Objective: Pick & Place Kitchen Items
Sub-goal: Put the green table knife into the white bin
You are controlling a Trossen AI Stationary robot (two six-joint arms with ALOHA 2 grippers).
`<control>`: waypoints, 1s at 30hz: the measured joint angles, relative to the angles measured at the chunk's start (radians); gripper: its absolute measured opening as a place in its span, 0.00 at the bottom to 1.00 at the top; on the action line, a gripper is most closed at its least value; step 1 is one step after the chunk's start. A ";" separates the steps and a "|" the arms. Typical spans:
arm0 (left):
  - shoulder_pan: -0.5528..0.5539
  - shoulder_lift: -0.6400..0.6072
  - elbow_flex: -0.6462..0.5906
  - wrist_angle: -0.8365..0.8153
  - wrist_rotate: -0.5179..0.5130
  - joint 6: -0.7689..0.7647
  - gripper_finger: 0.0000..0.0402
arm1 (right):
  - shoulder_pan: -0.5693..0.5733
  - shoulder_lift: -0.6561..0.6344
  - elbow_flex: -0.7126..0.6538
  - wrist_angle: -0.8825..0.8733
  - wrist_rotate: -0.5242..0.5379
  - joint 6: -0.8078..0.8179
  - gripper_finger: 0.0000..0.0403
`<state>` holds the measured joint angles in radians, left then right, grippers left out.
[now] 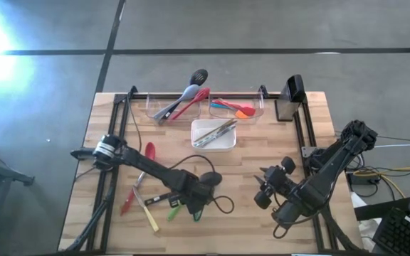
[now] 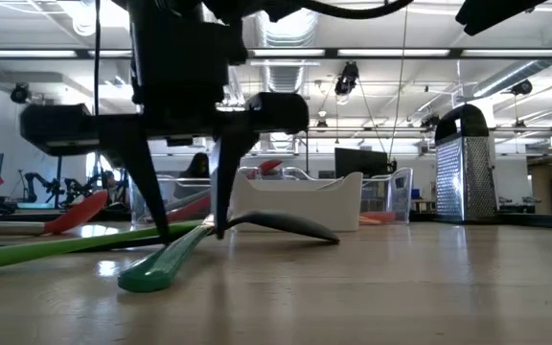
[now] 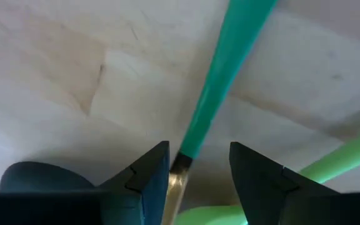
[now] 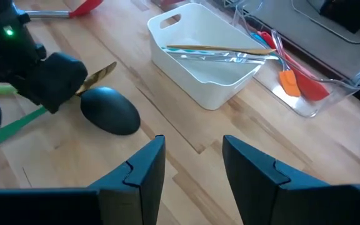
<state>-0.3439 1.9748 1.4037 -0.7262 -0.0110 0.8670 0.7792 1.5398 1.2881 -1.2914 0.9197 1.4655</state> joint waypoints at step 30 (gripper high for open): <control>0.003 0.058 0.087 0.036 -0.104 0.051 0.10 | 0.000 0.000 -0.023 0.025 -0.001 -0.003 0.37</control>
<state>-0.3404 2.0331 1.4909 -0.6903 -0.1155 0.9175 0.7795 1.5402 1.2655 -1.2667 0.9188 1.4624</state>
